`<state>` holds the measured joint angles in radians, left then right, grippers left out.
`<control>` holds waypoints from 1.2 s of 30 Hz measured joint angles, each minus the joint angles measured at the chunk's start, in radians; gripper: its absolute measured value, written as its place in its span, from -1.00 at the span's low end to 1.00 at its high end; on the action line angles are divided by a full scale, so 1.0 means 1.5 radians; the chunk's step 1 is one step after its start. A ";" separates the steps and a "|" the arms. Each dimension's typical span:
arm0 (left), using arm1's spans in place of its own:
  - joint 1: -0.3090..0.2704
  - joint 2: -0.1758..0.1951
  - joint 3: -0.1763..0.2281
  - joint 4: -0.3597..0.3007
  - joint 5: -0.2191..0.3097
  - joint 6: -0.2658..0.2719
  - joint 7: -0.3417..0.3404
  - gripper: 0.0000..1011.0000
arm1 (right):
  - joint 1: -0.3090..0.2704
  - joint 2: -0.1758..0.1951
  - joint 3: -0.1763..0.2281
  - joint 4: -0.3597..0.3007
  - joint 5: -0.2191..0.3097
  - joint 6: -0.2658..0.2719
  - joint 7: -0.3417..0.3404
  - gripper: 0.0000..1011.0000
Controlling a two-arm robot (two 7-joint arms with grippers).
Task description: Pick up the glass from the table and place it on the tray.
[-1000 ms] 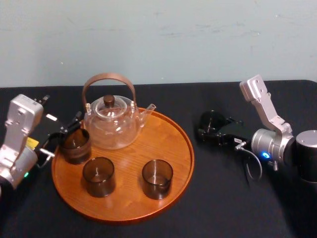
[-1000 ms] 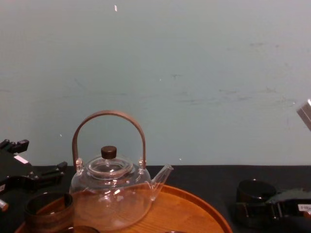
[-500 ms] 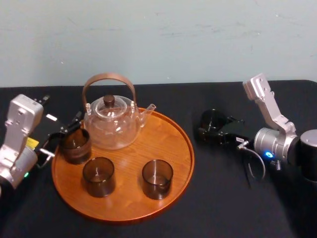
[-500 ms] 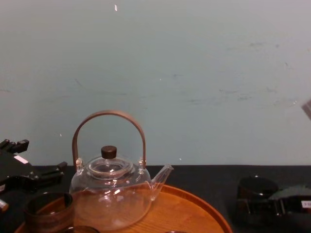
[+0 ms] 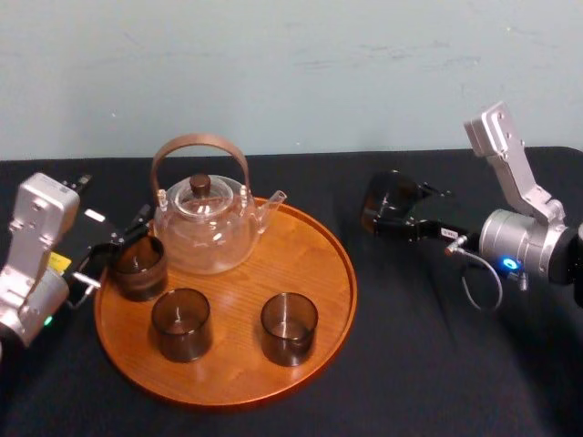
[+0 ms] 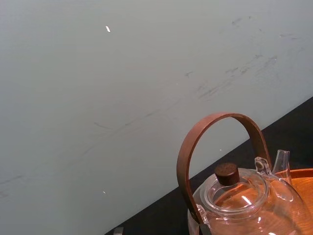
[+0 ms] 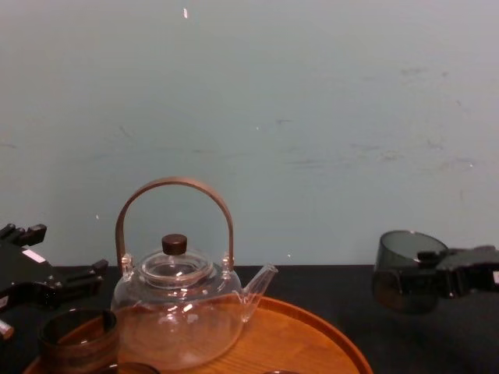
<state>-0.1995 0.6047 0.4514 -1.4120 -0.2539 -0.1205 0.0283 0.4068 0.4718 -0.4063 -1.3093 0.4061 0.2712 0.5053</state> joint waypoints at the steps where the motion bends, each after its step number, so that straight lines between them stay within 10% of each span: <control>1: 0.000 0.000 0.000 0.000 0.000 0.000 0.000 0.98 | 0.001 0.001 -0.001 -0.003 0.000 0.000 0.002 0.79; 36: 0.000 0.000 0.000 0.000 0.000 0.000 0.000 0.98 | 0.083 -0.083 -0.125 0.108 -0.013 -0.049 0.066 0.79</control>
<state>-0.1995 0.6047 0.4514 -1.4120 -0.2539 -0.1205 0.0283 0.5306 0.3472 -0.5938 -1.1476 0.3858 0.1979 0.6047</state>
